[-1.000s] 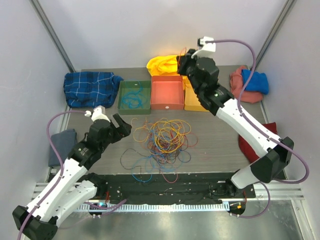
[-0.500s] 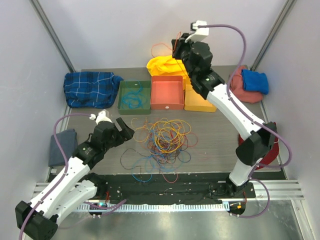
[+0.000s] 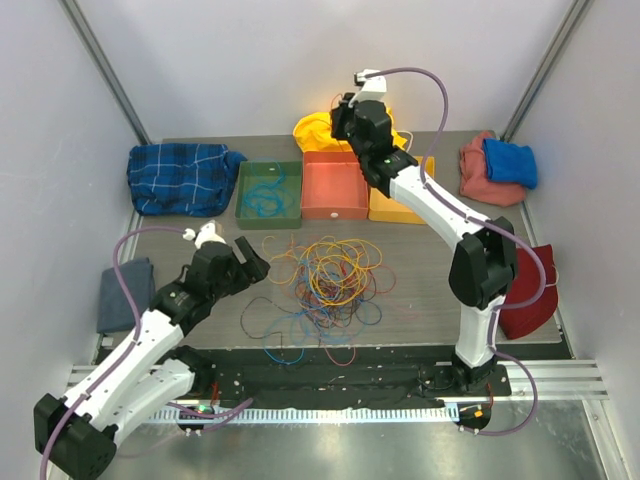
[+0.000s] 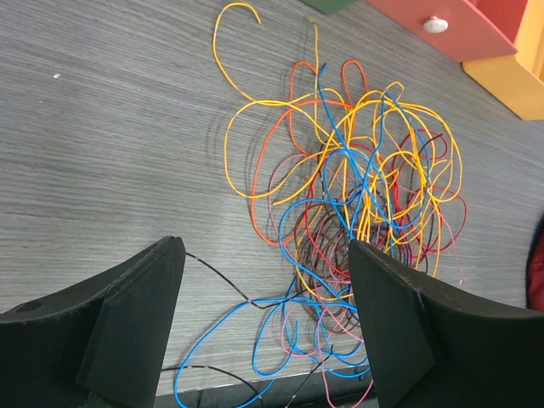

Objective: Untangle the cables

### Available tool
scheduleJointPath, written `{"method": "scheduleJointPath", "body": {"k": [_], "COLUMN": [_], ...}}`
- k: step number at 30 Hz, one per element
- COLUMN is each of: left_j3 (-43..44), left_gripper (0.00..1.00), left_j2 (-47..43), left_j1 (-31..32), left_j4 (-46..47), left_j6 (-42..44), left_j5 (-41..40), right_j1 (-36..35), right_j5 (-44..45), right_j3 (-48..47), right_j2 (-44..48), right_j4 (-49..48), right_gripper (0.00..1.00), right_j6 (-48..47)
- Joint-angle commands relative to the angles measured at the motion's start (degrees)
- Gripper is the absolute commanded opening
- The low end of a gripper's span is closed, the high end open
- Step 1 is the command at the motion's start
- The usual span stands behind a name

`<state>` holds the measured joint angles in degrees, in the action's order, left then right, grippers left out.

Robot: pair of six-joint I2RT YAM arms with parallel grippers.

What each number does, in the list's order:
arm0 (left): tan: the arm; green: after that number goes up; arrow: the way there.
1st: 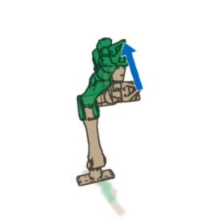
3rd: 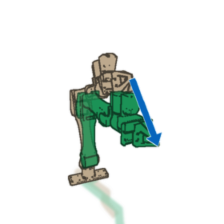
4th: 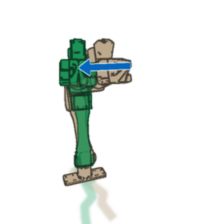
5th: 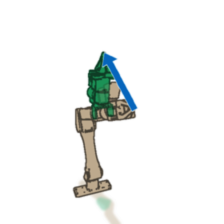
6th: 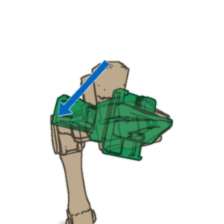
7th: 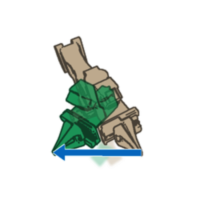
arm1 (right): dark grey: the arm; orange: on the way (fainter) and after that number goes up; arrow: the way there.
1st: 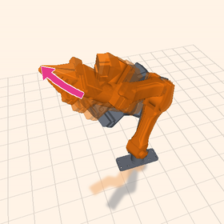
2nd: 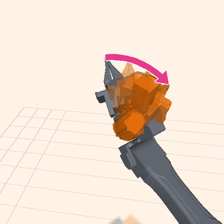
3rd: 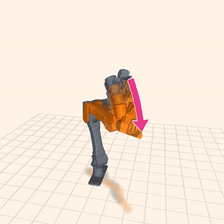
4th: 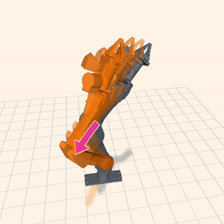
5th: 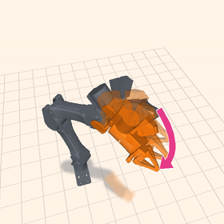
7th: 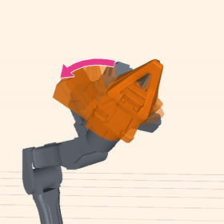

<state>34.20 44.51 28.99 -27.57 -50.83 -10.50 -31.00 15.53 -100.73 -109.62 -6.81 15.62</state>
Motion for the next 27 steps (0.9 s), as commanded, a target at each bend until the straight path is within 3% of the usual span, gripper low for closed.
{"method": "scheduleJointPath", "body": {"k": [1, 6, 8, 9, 10, 13, 17, 22, 27], "left_j3": [0.52, 1.14, 1.22, 1.31, 1.31, 1.49, 1.93, 1.93, 1.93], "left_gripper": [0.82, 0.82, 0.82, 0.82, 0.82, 0.81, 0.80, 0.80, 0.80], "left_j2": [1.36, 3.12, 3.47, 3.74, 4.09, 4.53, 5.15, 5.24, 4.79], "left_j1": [0.10, 0.19, 0.10, 0.19, 0.19, 0.27, 1.06, 1.77, 2.03], "left_j4": [2.35, 2.35, 2.26, 2.09, 2.08, 2.00, 2.08, 2.00, 2.26], "left_j6": [-0.32, -0.41, -0.32, -0.32, -0.41, -0.85, -1.29, -1.20, -1.20], "left_j5": [-1.19, -1.01, -1.01, -0.92, -0.75, -0.66, -1.19, -1.19, -1.54], "right_j1": [1.03, 1.30, 1.21, 1.21, 1.12, 1.12, 0.86, 0.86, -1.07], "right_j5": [-0.41, 0.55, 1.08, 2.39, 3.10, 7.22, 13.81, 18.83, 12.51], "right_j3": [-1.32, 6.58, 8.00, 7.83, 7.31, 2.48, -2.63, -1.23, 14.83], "right_j2": [-1.12, -0.86, -1.29, -1.73, -2.26, -5.77, -9.64, -7.81, 3.87], "right_j4": [-5.05, -7.78, -6.91, -4.21, -2.52, 5.47, 11.73, 13.58, 7.53], "right_gripper": [0.01, 0.01, 0.06, 0.13, 0.34, 0.58, 0.65, 0.64, 0.61], "right_j6": [1.78, 2.32, 1.70, 1.44, 0.82, -2.25, -5.60, -3.06, 1.78]}}
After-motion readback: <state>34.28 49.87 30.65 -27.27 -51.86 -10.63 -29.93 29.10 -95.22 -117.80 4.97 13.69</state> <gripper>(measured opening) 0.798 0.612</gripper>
